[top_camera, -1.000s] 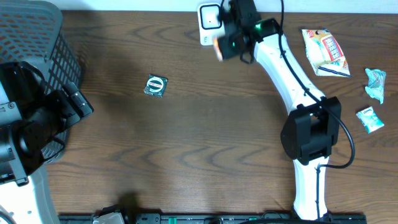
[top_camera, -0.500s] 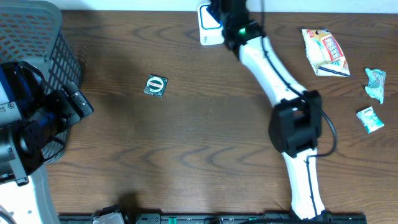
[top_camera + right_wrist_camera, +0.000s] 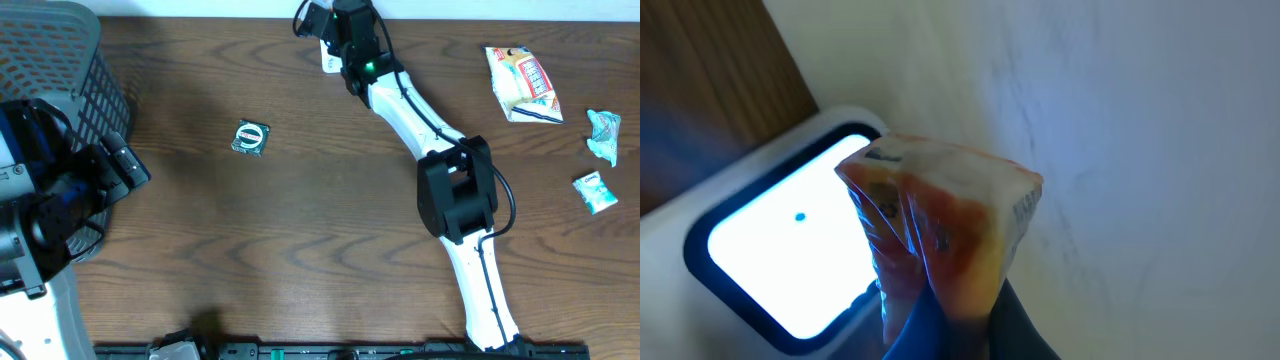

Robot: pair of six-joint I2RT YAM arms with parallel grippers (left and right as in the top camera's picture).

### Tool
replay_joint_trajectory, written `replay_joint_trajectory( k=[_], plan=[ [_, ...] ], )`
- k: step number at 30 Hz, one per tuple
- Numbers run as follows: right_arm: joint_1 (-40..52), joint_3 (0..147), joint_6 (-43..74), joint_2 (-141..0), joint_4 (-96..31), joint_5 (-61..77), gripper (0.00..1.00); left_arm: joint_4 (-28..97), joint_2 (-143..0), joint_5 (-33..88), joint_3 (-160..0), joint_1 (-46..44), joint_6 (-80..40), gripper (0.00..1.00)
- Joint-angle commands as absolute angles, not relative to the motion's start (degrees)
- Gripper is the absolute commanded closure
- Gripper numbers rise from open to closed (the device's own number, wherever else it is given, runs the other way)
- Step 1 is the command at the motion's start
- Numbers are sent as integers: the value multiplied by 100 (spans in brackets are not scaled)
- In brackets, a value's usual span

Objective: Scan the item barcode
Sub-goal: 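Hold the orange pack still beneath the scanner, then carry the orange pack to the right edge and release it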

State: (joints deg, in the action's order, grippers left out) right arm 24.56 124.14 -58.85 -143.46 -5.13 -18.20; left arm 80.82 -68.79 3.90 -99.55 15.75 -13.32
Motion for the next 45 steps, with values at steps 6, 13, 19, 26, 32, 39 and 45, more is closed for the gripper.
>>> replay_joint_trajectory(
  k=[6, 13, 19, 26, 32, 39, 45],
  plan=[
    [2370, 12466, -4674, -13856, -572, -1938, 99, 8095, -6882, 338, -9904, 1605, -1341, 2],
    [1551, 12466, -2759, -12899, -1833, -1894, 99, 8095, -6882, 338, -9904, 1605, -1341, 2],
    [40, 12466, -884, -12545, -4241, -1896, 99, 8095, -6882, 338, -9904, 1605, -1341, 2],
    [-1173, 12291, -196, -12637, -5682, -1632, 99, 8095, -6882, 338, -9904, 1605, -1341, 2],
    [-1699, 12092, -193, -12656, -5994, -1463, 70, 8095, -6882, 338, -9904, 1605, -1341, 2],
    [-1822, 12068, -128, -12654, -6202, -1433, 31, 8095, -6882, 338, -9904, 1605, -1341, 2],
    [-1616, 12073, -128, -12540, -6219, 128, 30, 8095, -6882, 338, -9904, 1605, -1341, 2]
  ],
)
